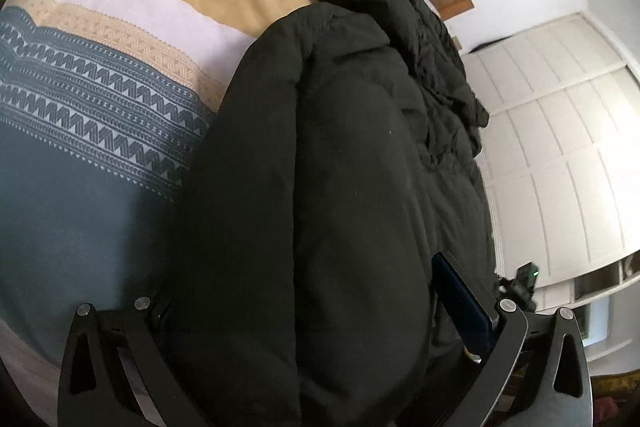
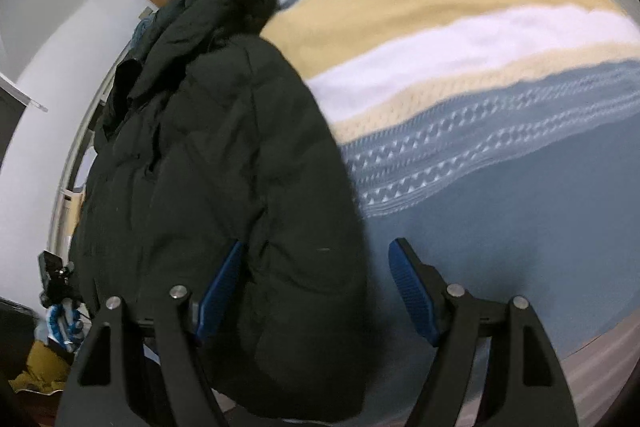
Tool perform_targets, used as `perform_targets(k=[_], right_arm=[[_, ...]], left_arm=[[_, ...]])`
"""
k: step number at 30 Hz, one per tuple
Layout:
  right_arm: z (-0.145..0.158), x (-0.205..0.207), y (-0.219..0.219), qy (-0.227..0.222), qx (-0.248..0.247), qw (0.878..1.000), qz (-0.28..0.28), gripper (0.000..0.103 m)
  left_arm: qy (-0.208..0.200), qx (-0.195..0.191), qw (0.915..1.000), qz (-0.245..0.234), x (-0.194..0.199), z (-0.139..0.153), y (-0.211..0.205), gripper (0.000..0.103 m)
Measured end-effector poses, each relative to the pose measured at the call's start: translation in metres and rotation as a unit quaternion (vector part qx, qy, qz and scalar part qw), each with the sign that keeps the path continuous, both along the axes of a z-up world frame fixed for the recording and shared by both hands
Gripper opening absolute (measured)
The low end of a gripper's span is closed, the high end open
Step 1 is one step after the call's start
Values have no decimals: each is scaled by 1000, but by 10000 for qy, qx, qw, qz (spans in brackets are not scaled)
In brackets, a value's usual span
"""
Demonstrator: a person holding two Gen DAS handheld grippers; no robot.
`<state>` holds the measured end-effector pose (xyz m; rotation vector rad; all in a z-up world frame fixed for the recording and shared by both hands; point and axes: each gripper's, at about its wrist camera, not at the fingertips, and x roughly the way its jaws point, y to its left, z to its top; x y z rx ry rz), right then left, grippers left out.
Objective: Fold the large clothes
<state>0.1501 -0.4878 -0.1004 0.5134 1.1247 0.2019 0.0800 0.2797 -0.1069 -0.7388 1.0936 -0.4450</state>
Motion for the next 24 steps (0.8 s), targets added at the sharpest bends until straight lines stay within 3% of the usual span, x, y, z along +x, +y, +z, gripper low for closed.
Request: perform_targets(k=[10,12,14,17,24], right_arm=[[-7,-2,20,-83,887,9950,453,74],[-8,-4,20,-96,968,9943,426,73],[-9,-4,23,-101,1028,9938,417,73],[-11,-4,26,-102,1060,9934,435,73],[-13,-7,41,-84,1062,9928,540,70]], left_arm=[[29,242,9996,-141,-11,2,-34,101],[35,330,9994,-79,-7,2,-41,93],[48,337,9994,23,-10,1,-42,71],[80,159,9998,111,-14,-1,-44,54],[102,16,9997,205,-14,-3,-48,54]])
